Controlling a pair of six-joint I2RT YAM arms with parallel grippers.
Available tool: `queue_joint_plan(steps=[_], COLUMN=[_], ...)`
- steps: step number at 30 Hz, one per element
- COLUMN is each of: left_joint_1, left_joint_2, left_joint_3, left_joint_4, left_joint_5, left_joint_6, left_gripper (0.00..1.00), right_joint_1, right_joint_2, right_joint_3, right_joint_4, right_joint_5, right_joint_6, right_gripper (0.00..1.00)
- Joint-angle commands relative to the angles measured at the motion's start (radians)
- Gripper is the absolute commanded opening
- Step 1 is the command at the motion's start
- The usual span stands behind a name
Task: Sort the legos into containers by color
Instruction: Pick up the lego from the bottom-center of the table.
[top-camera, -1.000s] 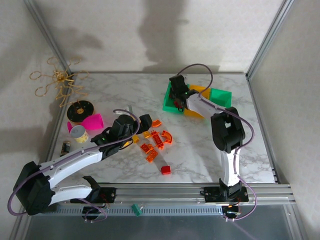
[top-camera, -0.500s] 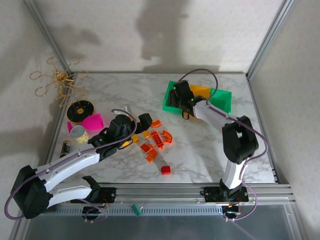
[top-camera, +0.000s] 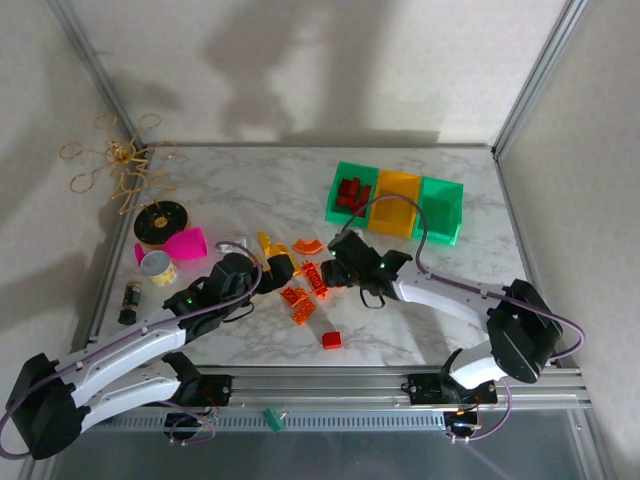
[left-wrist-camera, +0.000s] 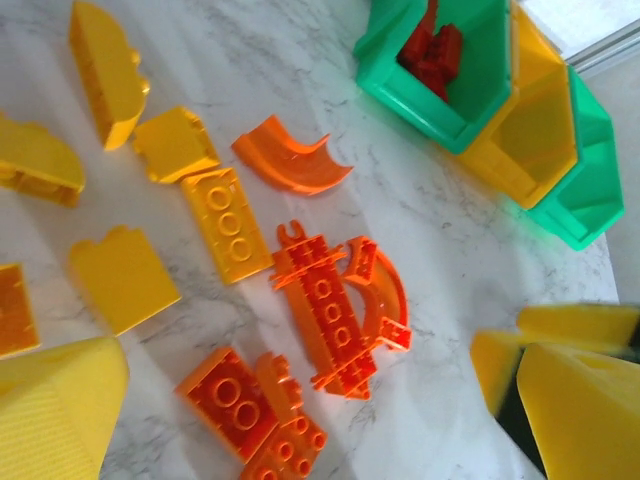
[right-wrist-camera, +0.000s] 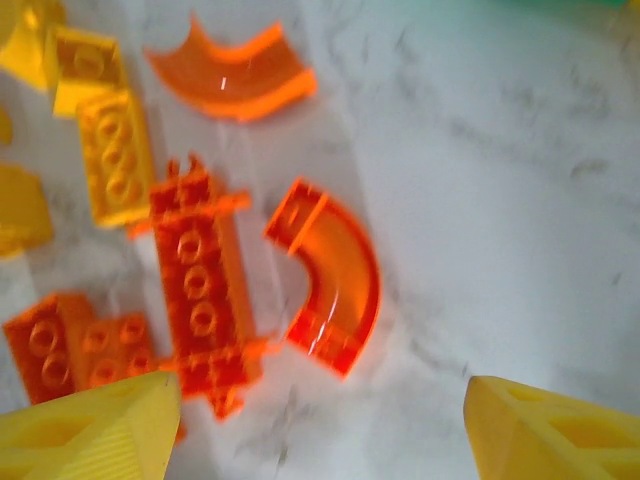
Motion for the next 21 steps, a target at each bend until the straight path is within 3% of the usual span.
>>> queue_joint_plan(steps=[1,9,16,21], left_joint_1=[-0.008,-0.011,-0.01,-0.011], left_joint_2=[-0.032,-0.081,-0.1,-0.122], left_joint_3=[-0.031,-0.08,-0.081,-0.098], left_joint_4=[-0.038,-0.075,-0.115,-0.115], left_joint_5=[-0.02,-0.053,-0.077,-0.08], left_joint_6=[-0.025,-0.058,-0.057,-0.062], left_gripper=[1.0,1.0,0.99,1.0], right_joint_1=[0.079,0.31,0.373,0.387], right_joint_2=[-0.036,-0.034,0.031,0.094], right_joint_3=[-0.037,-0.109,-0.134,-0.12], right_joint_4=[-0.123,-0.132,-0.083,-0.07], right_joint_5=[0.035,0.023,0.0,-0.008], right_joint_6=[0.183,0.41,0.449,0.443], right_gripper=[0.77,0.85,0.88,0.85])
